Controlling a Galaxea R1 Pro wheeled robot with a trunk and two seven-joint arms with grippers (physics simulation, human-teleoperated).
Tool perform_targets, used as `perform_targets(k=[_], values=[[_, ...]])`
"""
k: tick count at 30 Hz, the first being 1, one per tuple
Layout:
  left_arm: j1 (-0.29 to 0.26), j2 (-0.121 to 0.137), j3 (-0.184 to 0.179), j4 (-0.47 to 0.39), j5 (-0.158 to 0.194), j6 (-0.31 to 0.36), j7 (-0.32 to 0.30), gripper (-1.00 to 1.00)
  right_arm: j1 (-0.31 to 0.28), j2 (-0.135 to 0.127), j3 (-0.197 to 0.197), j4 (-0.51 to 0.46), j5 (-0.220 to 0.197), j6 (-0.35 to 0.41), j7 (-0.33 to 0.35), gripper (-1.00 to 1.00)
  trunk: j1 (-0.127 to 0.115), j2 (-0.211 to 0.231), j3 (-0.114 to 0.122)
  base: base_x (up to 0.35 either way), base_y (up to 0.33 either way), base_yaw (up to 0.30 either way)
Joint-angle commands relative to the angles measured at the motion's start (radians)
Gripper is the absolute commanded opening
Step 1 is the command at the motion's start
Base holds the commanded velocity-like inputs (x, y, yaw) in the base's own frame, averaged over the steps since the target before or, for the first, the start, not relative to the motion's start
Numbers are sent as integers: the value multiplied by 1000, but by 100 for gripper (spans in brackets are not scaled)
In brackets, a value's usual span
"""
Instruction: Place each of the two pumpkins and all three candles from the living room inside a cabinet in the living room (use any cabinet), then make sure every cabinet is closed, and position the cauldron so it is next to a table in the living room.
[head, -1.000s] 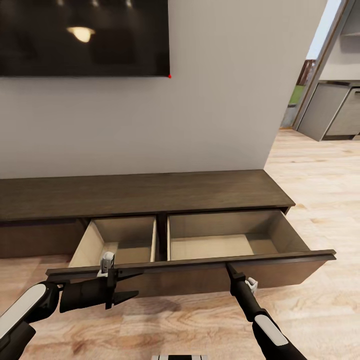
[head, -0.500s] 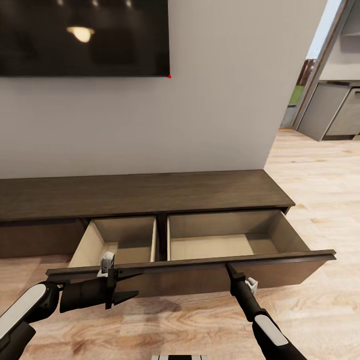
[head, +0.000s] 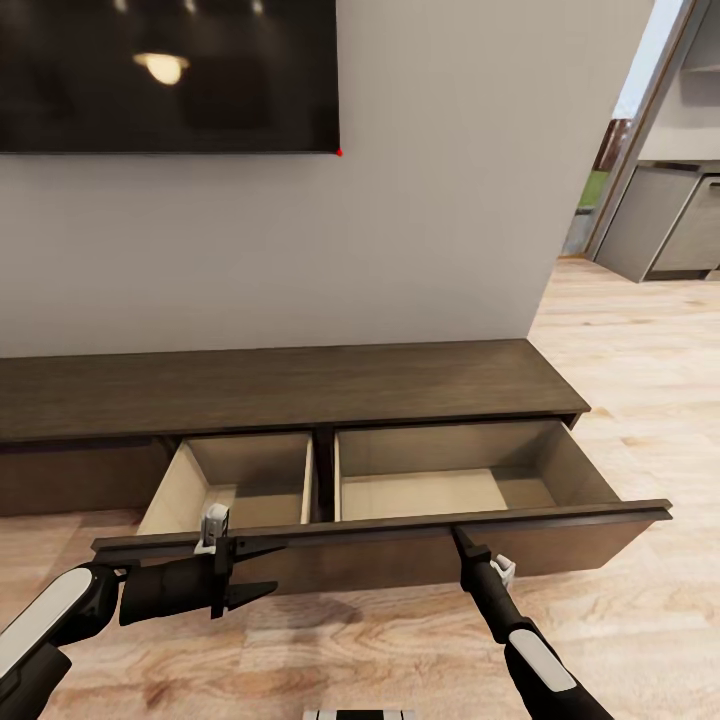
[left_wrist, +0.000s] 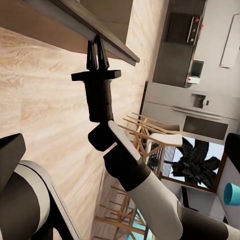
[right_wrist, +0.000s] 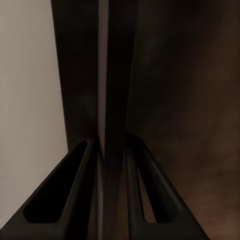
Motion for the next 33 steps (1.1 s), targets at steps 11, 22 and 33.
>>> perform_targets(k=[11,22,33], values=[[-1,1,-2,0,11,1,9,100,0,0,31,1,1,7,6,-100,0,0,-1,0,0,0],[-1,1,-1,0,11,1,9,100,0,-1,31,1,1,7,6,100,0,0,-1,0,0,0],[-1,1,-2,0,11,1,9,100,0,-1,32,1,1,7,6,100,0,0,-1,0,0,0]])
